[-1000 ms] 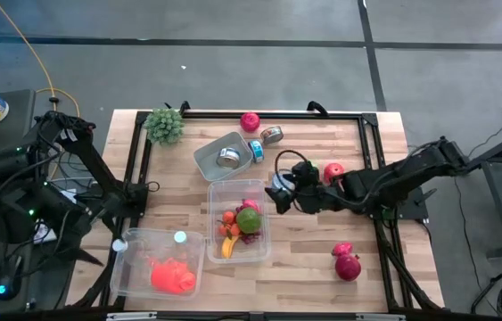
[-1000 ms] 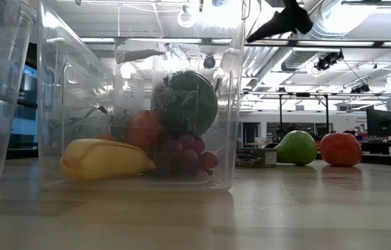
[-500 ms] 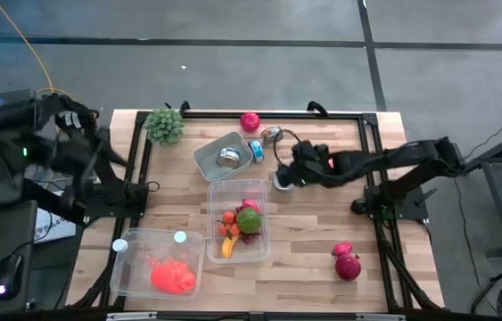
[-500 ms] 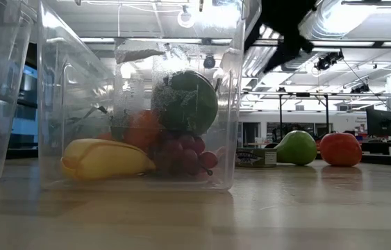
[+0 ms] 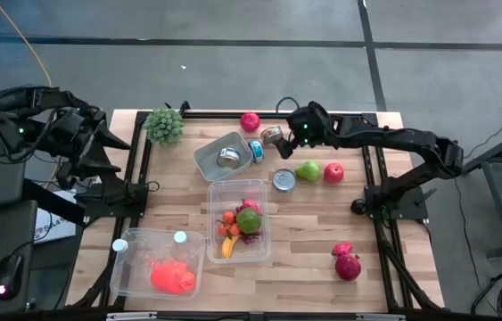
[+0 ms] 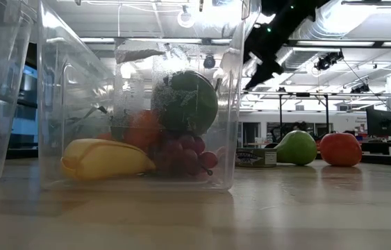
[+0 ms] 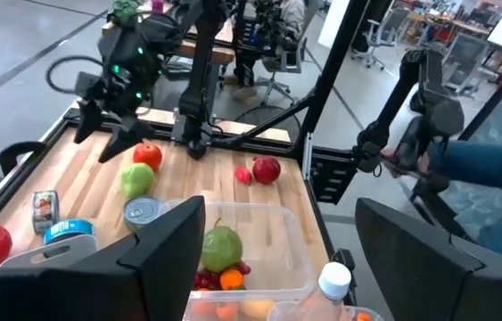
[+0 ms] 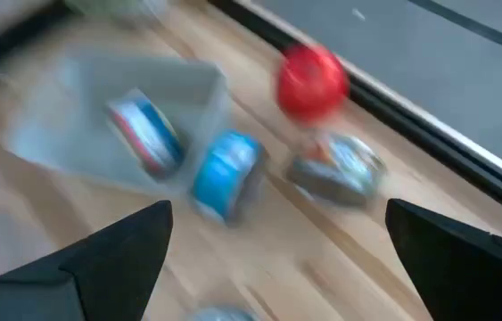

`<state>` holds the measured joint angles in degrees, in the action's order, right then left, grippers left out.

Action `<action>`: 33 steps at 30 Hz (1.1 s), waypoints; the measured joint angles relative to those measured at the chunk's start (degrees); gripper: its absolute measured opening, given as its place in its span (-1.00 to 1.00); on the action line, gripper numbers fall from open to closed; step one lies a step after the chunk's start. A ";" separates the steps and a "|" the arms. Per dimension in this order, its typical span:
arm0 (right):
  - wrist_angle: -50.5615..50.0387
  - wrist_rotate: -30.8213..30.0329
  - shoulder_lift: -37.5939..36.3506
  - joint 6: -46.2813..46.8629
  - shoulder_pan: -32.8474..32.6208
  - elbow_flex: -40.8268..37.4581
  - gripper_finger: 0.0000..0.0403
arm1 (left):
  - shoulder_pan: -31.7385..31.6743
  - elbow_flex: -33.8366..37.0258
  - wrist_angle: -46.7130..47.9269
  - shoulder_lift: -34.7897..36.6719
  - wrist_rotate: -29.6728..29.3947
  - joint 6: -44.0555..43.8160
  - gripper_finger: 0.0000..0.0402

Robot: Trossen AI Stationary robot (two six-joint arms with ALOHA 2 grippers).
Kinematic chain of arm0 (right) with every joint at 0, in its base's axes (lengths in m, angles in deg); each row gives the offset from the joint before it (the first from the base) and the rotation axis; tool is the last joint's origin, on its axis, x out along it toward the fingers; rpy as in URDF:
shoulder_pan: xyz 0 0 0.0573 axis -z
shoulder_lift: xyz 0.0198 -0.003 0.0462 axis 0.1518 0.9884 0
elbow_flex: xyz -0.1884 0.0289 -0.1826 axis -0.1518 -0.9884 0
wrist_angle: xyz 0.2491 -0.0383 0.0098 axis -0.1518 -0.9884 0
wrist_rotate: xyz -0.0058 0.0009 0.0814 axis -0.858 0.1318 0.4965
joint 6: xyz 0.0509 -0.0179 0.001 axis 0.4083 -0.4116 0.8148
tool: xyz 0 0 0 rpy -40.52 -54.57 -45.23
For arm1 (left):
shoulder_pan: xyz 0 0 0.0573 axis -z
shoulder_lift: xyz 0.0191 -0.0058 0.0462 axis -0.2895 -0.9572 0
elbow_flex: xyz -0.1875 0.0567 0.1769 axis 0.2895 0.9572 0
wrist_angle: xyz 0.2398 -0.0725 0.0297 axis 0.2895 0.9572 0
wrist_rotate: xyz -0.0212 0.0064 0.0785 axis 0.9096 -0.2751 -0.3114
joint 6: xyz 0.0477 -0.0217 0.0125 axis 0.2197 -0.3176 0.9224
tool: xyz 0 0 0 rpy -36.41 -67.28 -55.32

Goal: Pick & Place Food Item
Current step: Put the top green tuna can into the gray bin

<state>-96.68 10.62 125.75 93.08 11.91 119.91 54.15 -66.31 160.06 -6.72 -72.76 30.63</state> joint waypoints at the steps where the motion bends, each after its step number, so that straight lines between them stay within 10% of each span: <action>1: 2.34 1.44 0.00 0.21 0.45 0.01 0.99 | 0.00 0.00 0.22 -0.32 0.01 0.16 0.40; 14: -3.17 1.82 0.00 -3.35 1.25 0.07 0.97 | -0.01 3.06 8.97 -1.13 -22.32 -19.28 0.40; 33: 1.87 0.74 0.00 -10.50 2.97 0.04 0.77 | -1.92 6.17 8.83 1.51 -11.95 -14.59 0.40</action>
<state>-94.82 11.36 125.75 82.58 14.88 119.95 52.23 -60.14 168.89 -5.20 -84.70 16.04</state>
